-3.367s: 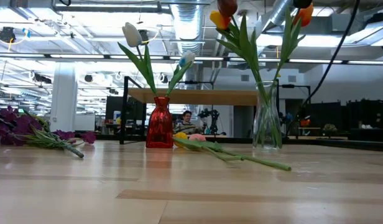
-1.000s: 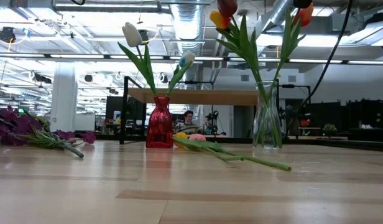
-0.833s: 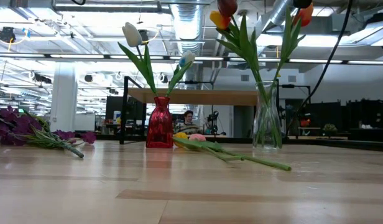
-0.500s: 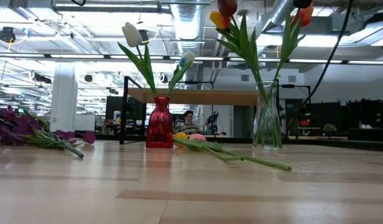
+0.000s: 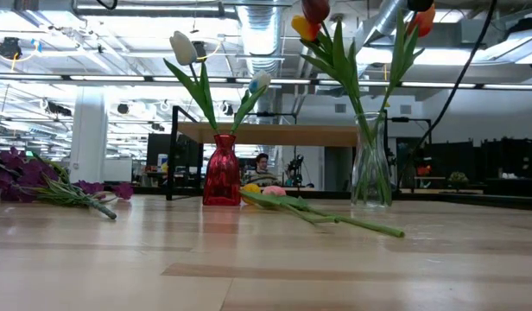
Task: Pick and place flowers into a vace then onto a shelf
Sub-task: Put the red flower into the transparent vase
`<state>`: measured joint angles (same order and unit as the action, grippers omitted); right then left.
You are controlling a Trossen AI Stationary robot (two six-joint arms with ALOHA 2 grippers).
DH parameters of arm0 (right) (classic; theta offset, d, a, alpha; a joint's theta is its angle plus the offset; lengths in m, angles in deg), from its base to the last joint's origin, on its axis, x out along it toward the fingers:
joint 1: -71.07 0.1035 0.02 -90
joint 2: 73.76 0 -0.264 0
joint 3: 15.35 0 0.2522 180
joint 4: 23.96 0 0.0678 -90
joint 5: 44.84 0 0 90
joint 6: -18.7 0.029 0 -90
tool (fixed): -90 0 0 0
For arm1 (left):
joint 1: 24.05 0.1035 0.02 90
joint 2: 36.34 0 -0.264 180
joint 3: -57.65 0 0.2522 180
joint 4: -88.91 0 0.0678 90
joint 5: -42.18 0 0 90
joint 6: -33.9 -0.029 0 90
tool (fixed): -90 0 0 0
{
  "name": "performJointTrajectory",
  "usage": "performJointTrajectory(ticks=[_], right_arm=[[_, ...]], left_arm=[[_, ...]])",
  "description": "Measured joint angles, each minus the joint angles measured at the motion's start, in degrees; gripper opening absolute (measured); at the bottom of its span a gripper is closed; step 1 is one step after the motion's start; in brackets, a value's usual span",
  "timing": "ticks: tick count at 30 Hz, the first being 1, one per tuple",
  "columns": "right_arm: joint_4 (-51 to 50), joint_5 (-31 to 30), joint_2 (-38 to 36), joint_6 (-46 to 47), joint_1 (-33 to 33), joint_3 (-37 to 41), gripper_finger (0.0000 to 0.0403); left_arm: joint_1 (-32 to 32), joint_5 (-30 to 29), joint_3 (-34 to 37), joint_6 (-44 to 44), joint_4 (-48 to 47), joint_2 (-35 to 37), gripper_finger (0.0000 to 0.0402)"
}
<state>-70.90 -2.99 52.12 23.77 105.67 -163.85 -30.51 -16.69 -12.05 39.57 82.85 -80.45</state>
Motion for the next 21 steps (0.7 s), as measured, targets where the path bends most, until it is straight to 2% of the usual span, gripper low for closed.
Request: performJointTrajectory(ticks=[2,4,7,9,15,21], right_arm=[[-1.03,-2.75,0.00,1.50,1.93,0.00,0.0182],[-1.36,-7.99,0.00,3.02,3.91,0.00,0.0184],[-0.76,-17.78,0.00,3.99,6.43,0.00,0.0180],[-0.65,-21.15,0.00,4.03,7.25,0.00,0.0175],[0.20,-20.21,0.00,5.21,6.06,0.00,0.0162],[4.50,-10.23,0.00,3.08,4.97,0.00,0.0158]], left_arm=[[0.00,-2.34,0.00,-0.49,-2.28,-0.54,0.0000],[0.00,-3.63,-0.02,-1.28,-4.39,-1.61,0.0000],[-0.44,-3.32,-0.02,-2.38,-6.15,-4.79,0.0000],[-1.96,-3.10,-0.02,-4.00,-6.43,-7.26,0.0000],[-10.89,-4.93,-0.04,-14.04,-6.29,-15.61,0.0000],[-20.01,-12.96,-0.04,-21.47,-4.78,-20.24,0.0000]])
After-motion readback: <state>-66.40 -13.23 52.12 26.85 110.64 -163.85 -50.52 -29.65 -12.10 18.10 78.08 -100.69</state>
